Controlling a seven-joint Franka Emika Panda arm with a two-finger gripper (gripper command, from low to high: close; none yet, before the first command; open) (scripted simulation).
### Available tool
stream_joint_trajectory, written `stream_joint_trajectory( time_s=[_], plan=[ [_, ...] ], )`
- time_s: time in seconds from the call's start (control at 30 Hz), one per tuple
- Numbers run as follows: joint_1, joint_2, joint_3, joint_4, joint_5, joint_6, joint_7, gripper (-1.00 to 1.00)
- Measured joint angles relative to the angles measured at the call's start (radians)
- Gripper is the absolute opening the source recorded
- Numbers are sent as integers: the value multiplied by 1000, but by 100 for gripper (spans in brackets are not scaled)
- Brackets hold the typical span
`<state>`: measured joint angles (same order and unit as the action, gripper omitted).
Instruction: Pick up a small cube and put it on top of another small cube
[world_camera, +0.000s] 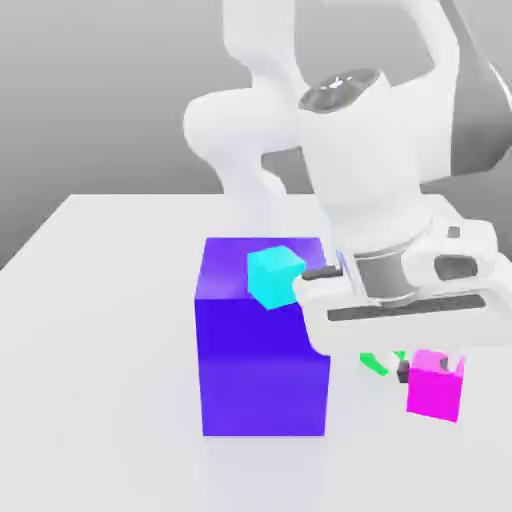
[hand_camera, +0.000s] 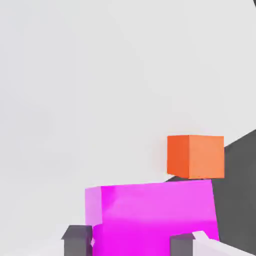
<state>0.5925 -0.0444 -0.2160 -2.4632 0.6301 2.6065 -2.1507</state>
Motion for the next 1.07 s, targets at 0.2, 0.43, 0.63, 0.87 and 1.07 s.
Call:
stream_joint_trajectory(
  time_s=[0.2, 0.43, 0.63, 0.87, 1.07],
  plan=[
    [32, -129, 107, -171, -147, 28, 180, -100],
    [17, -243, 291, -426, -369, 49, 430, -100],
    [-17, -231, 417, -557, -496, 139, 561, -100],
    [-64, 3, 437, -551, -592, 366, 625, 100],
    [-64, 17, 435, -551, -601, 380, 632, 100]
  ],
)
